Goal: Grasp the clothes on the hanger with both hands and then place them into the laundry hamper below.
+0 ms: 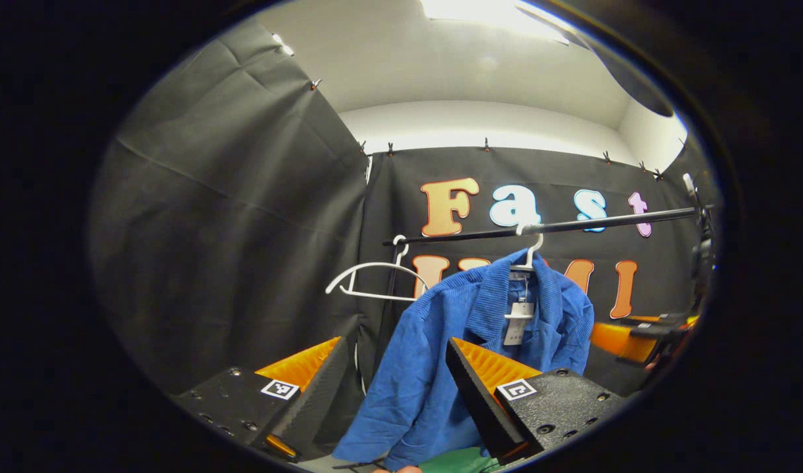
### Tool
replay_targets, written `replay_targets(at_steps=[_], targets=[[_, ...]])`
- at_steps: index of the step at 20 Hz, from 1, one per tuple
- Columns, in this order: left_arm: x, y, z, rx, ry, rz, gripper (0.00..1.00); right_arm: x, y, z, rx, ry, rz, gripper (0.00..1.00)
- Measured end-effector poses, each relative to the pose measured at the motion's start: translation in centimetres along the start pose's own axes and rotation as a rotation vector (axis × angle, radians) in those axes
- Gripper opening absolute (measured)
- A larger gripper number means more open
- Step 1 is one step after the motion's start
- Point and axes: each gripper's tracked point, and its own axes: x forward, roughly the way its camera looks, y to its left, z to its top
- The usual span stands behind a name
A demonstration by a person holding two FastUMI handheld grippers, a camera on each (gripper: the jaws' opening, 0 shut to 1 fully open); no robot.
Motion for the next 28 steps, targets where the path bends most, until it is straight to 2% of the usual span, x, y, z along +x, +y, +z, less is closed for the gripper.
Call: replay_targets(at_steps=[1,2,4,5,6,7,11,15,17,19,20,21,23,24,25,26,27,28], targets=[[-0.2,-0.5,-0.6,-0.007,0.002,-0.003,0.94,0.8,-0.3,-1.4,0.001,0.020,0.004,0.98],[-0.3,-0.8,-1.1,-0.005,0.000,0.007,0.92,1.5,-0.3,-3.0,-0.009,0.044,0.016,0.94],[-0.4,-0.7,-2.0,0.012,0.005,0.035,0.90,2.9,0.8,-6.0,-0.028,0.090,0.052,0.94],[-0.6,-0.8,-2.5,0.021,0.018,0.046,0.94,3.8,1.6,-7.2,-0.020,0.110,0.069,0.94],[-0.8,-0.8,-2.9,0.028,0.027,0.060,0.94,4.7,2.0,-8.1,-0.008,0.124,0.080,1.00],[-1.1,-0.7,-2.9,0.031,0.027,0.073,0.91,5.9,2.3,-8.9,0.000,0.128,0.079,1.00],[-2.4,-0.8,-2.3,0.057,0.014,0.098,0.91,11.3,1.9,-11.9,-0.008,0.139,0.041,1.00],[-3.2,-0.8,-1.4,0.102,-0.013,0.113,0.91,13.8,0.7,-14.0,0.019,0.176,0.045,1.00],[-3.2,-1.4,-1.5,0.101,-0.016,0.101,0.98,13.6,-0.7,-13.7,0.044,0.172,0.025,0.62],[-2.7,-2.1,-2.1,0.087,-0.009,0.082,0.91,12.2,-2.2,-12.4,0.068,0.145,0.011,0.24],[-2.3,-2.7,-2.5,0.073,-0.002,0.067,0.94,11.5,-2.6,-11.6,0.076,0.122,0.017,0.05],[-1.9,-3.5,-3.1,0.054,0.009,0.046,0.94,10.7,-3.4,-10.7,0.067,0.097,0.002,0.10],[-0.9,-5.3,-4.8,0.002,0.045,-0.007,0.94,9.0,-5.2,-8.1,0.029,0.035,-0.028,0.07],[-0.2,-6.3,-5.8,-0.030,0.069,-0.038,0.94,8.1,-6.1,-6.5,0.012,0.002,-0.046,0.01],[0.4,-7.2,-6.5,-0.057,0.086,-0.065,0.94,7.3,-6.9,-4.9,-0.001,-0.030,-0.059,0.01],[1.4,-8.4,-7.3,-0.090,0.105,-0.097,0.92,6.3,-7.5,-3.4,-0.007,-0.057,-0.067,0.14],[2.3,-9.4,-8.2,-0.120,0.129,-0.123,0.95,5.5,-8.1,-2.0,-0.008,-0.084,-0.073,0.13],[3.3,-10.6,-9.0,-0.145,0.151,-0.150,0.95,4.8,-8.8,-0.8,-0.004,-0.104,-0.077,0.07]])
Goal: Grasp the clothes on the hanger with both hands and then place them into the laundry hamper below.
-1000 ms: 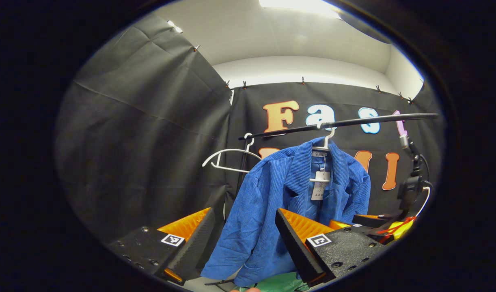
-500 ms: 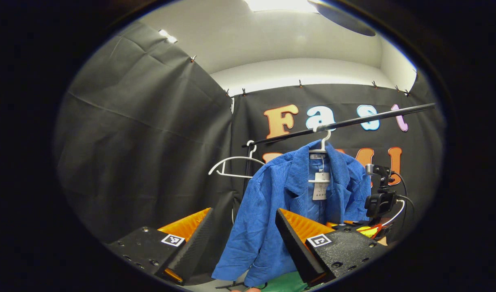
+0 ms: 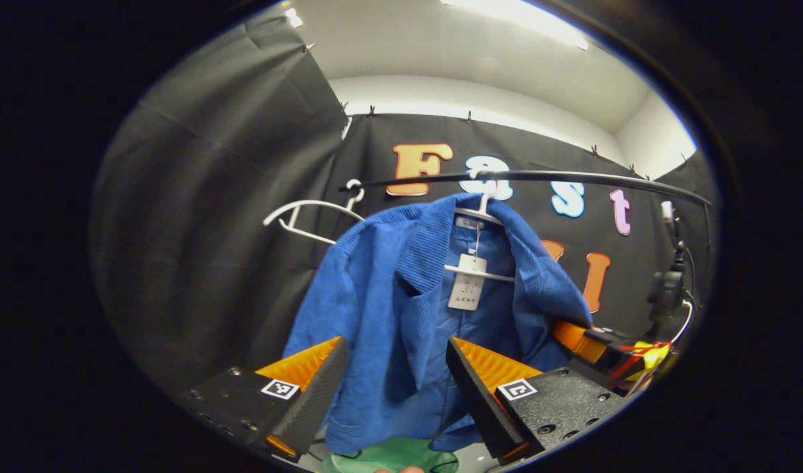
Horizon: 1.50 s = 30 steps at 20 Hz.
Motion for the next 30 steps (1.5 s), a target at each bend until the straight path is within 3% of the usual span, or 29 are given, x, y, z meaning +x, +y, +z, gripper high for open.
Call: replay_targets(at_steps=[1,2,3,4,6,7,8,9,10,11,12,13,14,15,16,21,24,25,26,27,30], targets=[[1.2,-0.8,-0.6,-0.021,0.014,-0.021,0.95,-0.6,-0.6,1.3,0.007,-0.023,-0.004,0.01],[2.5,-1.4,-1.2,-0.038,0.023,-0.032,0.98,-1.2,-1.0,3.0,0.013,-0.052,-0.008,0.01],[3.7,-1.9,-1.7,-0.052,0.030,-0.036,0.95,-1.8,-1.4,4.6,0.012,-0.086,-0.012,0.07],[4.7,-2.4,-2.4,-0.063,0.033,-0.034,0.99,-2.6,-1.7,6.2,0.001,-0.120,-0.013,0.07],[7.5,-3.0,-3.8,-0.072,0.039,-0.014,0.91,-3.6,-1.6,8.4,-0.037,-0.162,-0.004,0.07],[8.9,-3.4,-4.6,-0.074,0.058,-0.008,0.95,-4.2,-1.3,9.1,-0.054,-0.170,0.006,0.07],[10.2,-3.6,-5.3,-0.076,0.074,0.007,0.95,-5.0,-1.1,9.8,-0.064,-0.179,0.015,0.01],[11.2,-3.4,-5.5,-0.084,0.075,0.035,0.95,-5.4,-0.7,10.5,-0.070,-0.190,0.026,0.07],[11.9,-2.8,-5.4,-0.093,0.062,0.070,0.95,-6.0,-0.5,11.1,-0.074,-0.200,0.034,0.07],[12.5,-2.0,-5.1,-0.100,0.041,0.109,0.99,-6.4,-0.4,11.4,-0.074,-0.205,0.040,0.01],[13.0,-1.3,-5.0,-0.102,0.024,0.142,0.91,-6.7,-0.3,11.6,-0.073,-0.206,0.045,0.07],[13.3,-0.8,-5.0,-0.098,0.011,0.160,0.95,-7.0,-0.3,11.7,-0.070,-0.205,0.048,0.13],[13.5,-0.7,-5.0,-0.087,0.005,0.154,0.95,-6.9,-0.3,11.7,-0.068,-0.204,0.052,0.07],[13.5,-0.3,-5.2,-0.066,0.011,0.151,0.94,-6.8,-0.3,11.7,-0.071,-0.204,0.054,0.13],[13.4,0.2,-5.4,-0.049,0.025,0.148,0.80,-6.7,-0.3,11.6,-0.074,-0.202,0.054,0.07],[10.4,4.1,-3.2,0.037,0.001,0.135,0.08,-6.2,-0.6,11.1,-0.060,-0.194,0.048,0.07],[7.8,6.4,0.7,0.145,-0.076,0.169,0.03,-5.6,-1.3,10.8,-0.077,-0.202,0.019,0.01],[7.0,7.6,2.6,0.203,-0.110,0.208,0.03,-5.3,-1.6,10.7,-0.087,-0.203,0.009,0.01],[6.2,9.1,4.7,0.269,-0.143,0.269,0.03,-5.3,-1.7,10.5,-0.091,-0.201,0.002,0.13],[5.5,10.6,7.1,0.325,-0.183,0.329,0.03,-5.3,-1.8,10.5,-0.089,-0.200,-0.002,0.07],[5.5,13.1,13.8,0.373,-0.294,0.410,0.06,-5.2,-1.8,10.7,-0.069,-0.205,-0.008,0.07]])
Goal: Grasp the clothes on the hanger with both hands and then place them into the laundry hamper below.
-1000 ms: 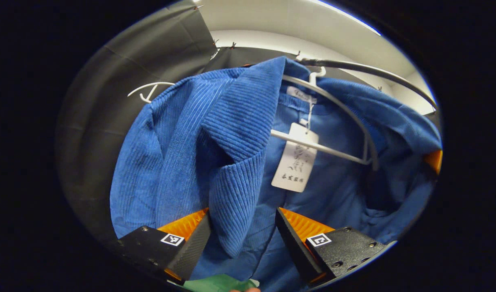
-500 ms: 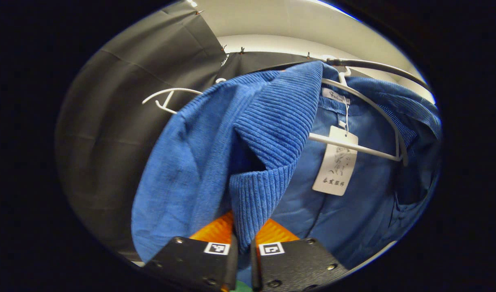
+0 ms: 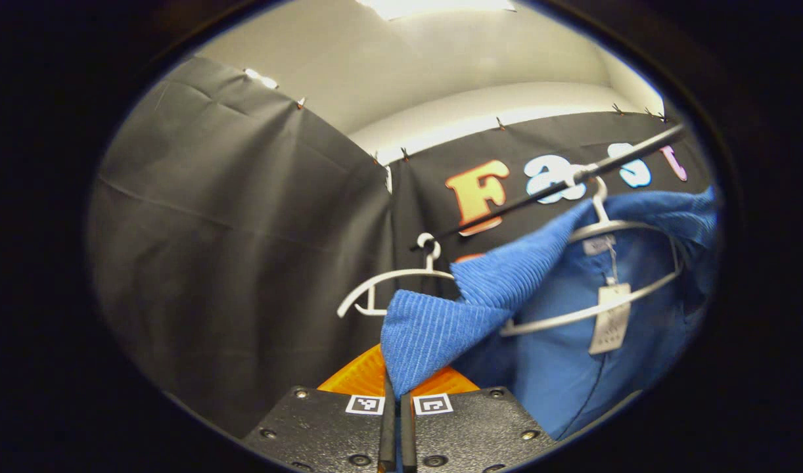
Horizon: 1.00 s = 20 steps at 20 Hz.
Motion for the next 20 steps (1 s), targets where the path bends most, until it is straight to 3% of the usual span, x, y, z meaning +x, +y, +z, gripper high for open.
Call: replay_targets(at_steps=[1,2,3,4,7,10,14,20], targets=[[1.0,1.2,1.0,0.003,-0.020,0.017,0.03,0.1,0.2,0.1,0.006,-0.002,0.003,0.07],[1.9,2.2,2.3,0.009,-0.040,0.033,0.00,0.2,0.5,0.3,0.008,-0.006,0.004,0.01],[3.1,2.9,3.3,0.008,-0.060,0.042,0.00,0.2,0.6,0.4,0.007,-0.010,0.006,0.01],[4.8,3.2,4.0,-0.001,-0.079,0.048,0.01,0.3,0.5,0.6,0.006,-0.015,0.005,0.07],[8.9,3.8,5.3,0.010,-0.116,0.049,0.05,0.4,0.7,0.8,0.008,-0.019,0.008,0.07],[12.5,2.7,6.5,-0.004,-0.180,-0.042,0.04,0.2,0.6,1.2,0.016,-0.025,0.002,0.07],[14.6,1.8,2.5,-0.059,-0.116,-0.147,0.04,0.0,0.5,1.7,0.027,-0.031,0.000,0.07],[12.3,1.1,-6.0,-0.102,0.012,-0.169,0.04,0.8,1.2,1.5,0.012,-0.025,0.002,0.07]])
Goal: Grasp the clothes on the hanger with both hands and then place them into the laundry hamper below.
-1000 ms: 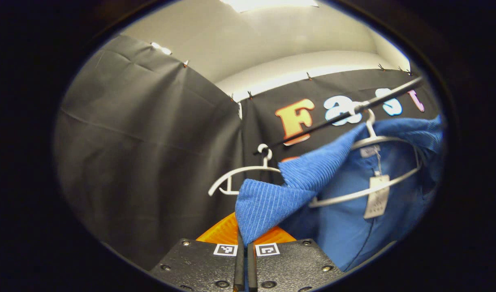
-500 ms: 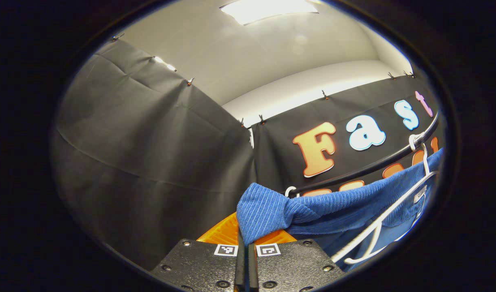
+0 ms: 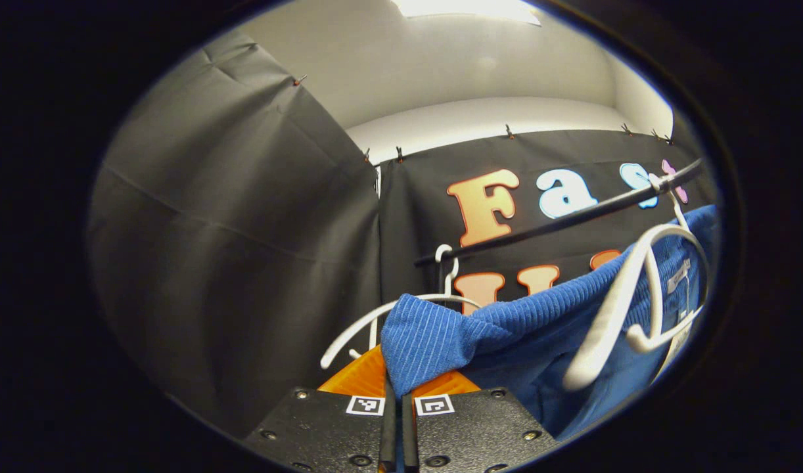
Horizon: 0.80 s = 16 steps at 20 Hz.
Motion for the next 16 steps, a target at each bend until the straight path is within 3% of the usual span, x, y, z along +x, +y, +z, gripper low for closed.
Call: replay_targets(at_steps=[9,13,16], targets=[[-5.1,-6.4,-11.8,-0.036,0.205,-0.086,0.05,2.2,-5.7,0.3,-0.051,-0.036,-0.218,0.07],[-7.5,-8.1,-13.4,-0.013,0.257,-0.118,0.04,3.5,-8.5,0.1,-0.132,-0.040,-0.317,0.07],[-9.2,-8.9,-13.7,-0.008,0.266,-0.134,0.04,3.9,-9.6,-0.9,-0.148,-0.028,-0.341,0.07]])
